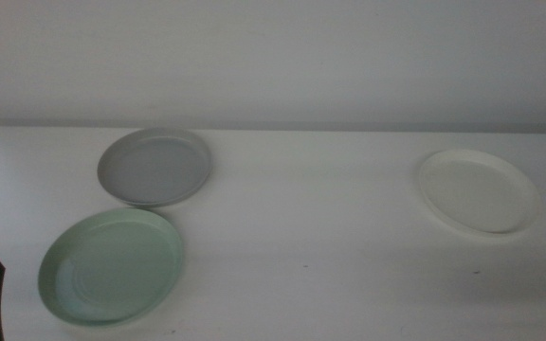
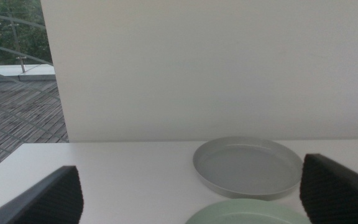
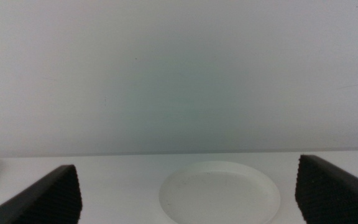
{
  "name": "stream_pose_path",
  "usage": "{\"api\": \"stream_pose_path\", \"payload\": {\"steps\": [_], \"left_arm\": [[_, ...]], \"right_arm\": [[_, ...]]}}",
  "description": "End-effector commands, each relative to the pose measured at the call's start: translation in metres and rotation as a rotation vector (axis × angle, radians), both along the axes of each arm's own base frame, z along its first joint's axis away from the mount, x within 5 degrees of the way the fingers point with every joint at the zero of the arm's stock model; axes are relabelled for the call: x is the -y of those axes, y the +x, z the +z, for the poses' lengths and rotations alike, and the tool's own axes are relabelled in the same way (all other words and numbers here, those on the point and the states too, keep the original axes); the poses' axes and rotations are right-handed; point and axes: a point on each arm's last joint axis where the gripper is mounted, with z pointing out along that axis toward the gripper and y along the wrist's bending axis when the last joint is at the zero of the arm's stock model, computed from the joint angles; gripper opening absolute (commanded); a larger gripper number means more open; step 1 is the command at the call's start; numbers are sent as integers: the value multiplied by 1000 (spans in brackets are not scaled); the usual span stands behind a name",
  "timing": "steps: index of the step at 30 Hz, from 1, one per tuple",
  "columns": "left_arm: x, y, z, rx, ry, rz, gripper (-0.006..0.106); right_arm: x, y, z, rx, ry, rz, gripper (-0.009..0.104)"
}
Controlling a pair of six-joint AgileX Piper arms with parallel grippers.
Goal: Stack the three bowls on top of each other.
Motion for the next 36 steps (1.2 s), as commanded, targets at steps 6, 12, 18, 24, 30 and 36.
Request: {"api": "stream_pose_path", "payload": {"steps": [6,12,18,24,30,36], "left_arm": [[0,16,57,-412,-66,-2,94],[-1,57,109,-931,-107,1,94],[-6,119,95,-1169,-94,21,94],[-11,172,70,-1318,-30,-1,94],[-11,208,39,-1344,-1,-49,94],[-12,232,5,-1352,1,-49,94]], "right_arm": [[0,-1,-12,0,-12,-7,92],[0,-1,-12,0,-12,-7,92],[0,-1,-12,0,-12,-7,92],[0,-1,-12,0,-12,-7,92],[0,-1,-12,0,-12,-7,92],[0,-1,-12,0,-12,-7,92]]}}
